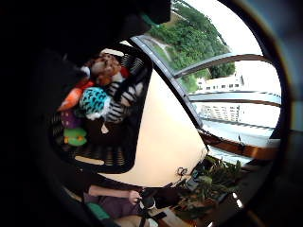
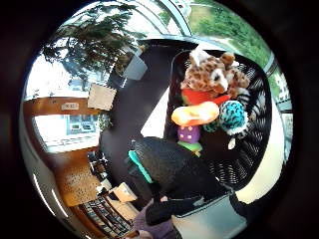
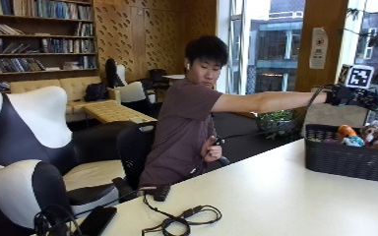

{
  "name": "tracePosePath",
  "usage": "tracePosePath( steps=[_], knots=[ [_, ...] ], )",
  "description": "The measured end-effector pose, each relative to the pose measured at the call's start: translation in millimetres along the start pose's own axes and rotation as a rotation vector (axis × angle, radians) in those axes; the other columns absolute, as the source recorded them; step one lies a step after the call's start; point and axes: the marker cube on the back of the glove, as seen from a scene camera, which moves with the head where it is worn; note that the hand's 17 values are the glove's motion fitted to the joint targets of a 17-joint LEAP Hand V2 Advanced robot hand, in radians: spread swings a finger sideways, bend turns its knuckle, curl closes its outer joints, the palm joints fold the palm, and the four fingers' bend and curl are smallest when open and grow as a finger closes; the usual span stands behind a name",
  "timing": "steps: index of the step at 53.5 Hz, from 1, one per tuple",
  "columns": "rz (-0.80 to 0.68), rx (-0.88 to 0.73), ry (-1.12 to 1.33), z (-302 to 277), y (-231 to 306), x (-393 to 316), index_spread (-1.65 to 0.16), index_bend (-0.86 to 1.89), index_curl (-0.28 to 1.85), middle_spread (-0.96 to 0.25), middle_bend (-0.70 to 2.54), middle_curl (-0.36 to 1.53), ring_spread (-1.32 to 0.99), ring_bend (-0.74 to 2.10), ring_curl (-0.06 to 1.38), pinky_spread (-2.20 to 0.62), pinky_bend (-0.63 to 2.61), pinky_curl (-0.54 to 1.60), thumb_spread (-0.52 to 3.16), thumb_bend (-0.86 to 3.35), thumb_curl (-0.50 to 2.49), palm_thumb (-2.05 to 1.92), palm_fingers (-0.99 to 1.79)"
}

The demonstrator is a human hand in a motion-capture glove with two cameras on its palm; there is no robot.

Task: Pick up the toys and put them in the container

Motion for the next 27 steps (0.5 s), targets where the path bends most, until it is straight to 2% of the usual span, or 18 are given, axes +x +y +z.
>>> tracePosePath(
  steps=[3, 9, 13, 14, 17, 18, 21, 23, 25, 27],
  knots=[
    [-0.176, 0.002, -0.059, 0.2, 12.4, -3.2, -0.18, 0.06, 0.22, 0.05, 0.1, 0.31, 0.05, 0.32, 0.36, 0.07, 0.92, 0.39, 1.02, -0.1, 0.37, -0.14, -0.33],
    [-0.09, 0.015, -0.04, 0.4, 17.2, -8.6, -0.19, 0.07, 0.2, 0.05, 0.1, 0.28, 0.05, 0.3, 0.35, 0.07, 0.9, 0.38, 1.02, -0.1, 0.32, -0.13, -0.31],
    [-0.221, 0.02, -0.062, -1.5, 26.9, -2.7, -0.19, 0.07, 0.19, 0.05, 0.1, 0.26, 0.05, 0.29, 0.35, 0.08, 0.88, 0.37, 1.03, -0.1, 0.29, -0.13, -0.3],
    [-0.214, 0.021, -0.053, -1.4, 27.7, 0.6, -0.19, 0.07, 0.19, 0.05, 0.11, 0.26, 0.05, 0.29, 0.35, 0.07, 0.88, 0.37, 1.03, -0.09, 0.29, -0.13, -0.29],
    [-0.02, 0.022, 0.005, 0.1, 23.5, 10.6, -0.19, 0.07, 0.18, 0.05, 0.11, 0.25, 0.05, 0.28, 0.35, 0.08, 0.87, 0.36, 1.03, -0.09, 0.27, -0.13, -0.28],
    [-0.023, 0.023, 0.005, -0.1, 24.4, 11.4, -0.19, 0.08, 0.18, 0.05, 0.11, 0.25, 0.05, 0.28, 0.36, 0.08, 0.86, 0.36, 1.04, -0.09, 0.27, -0.12, -0.27],
    [-0.248, 0.025, -0.054, -2.8, 34.0, 5.9, -0.19, 0.08, 0.18, 0.05, 0.11, 0.24, 0.05, 0.28, 0.35, 0.08, 0.86, 0.36, 1.04, -0.09, 0.26, -0.12, -0.27],
    [-0.279, 0.027, -0.066, -3.5, 35.6, 4.8, -0.19, 0.09, 0.18, 0.04, 0.11, 0.24, 0.05, 0.27, 0.35, 0.08, 0.85, 0.36, 1.04, -0.09, 0.25, -0.12, -0.27],
    [-0.145, 0.028, -0.04, -2.8, 30.8, 8.0, -0.19, 0.08, 0.17, 0.04, 0.11, 0.23, 0.05, 0.27, 0.36, 0.08, 0.85, 0.36, 1.04, -0.09, 0.24, -0.12, -0.26],
    [0.145, 0.027, 0.022, -1.1, 20.4, 14.3, -0.19, 0.09, 0.17, 0.04, 0.12, 0.23, 0.05, 0.28, 0.36, 0.08, 0.84, 0.35, 1.04, -0.09, 0.24, -0.12, -0.25]
  ],
)
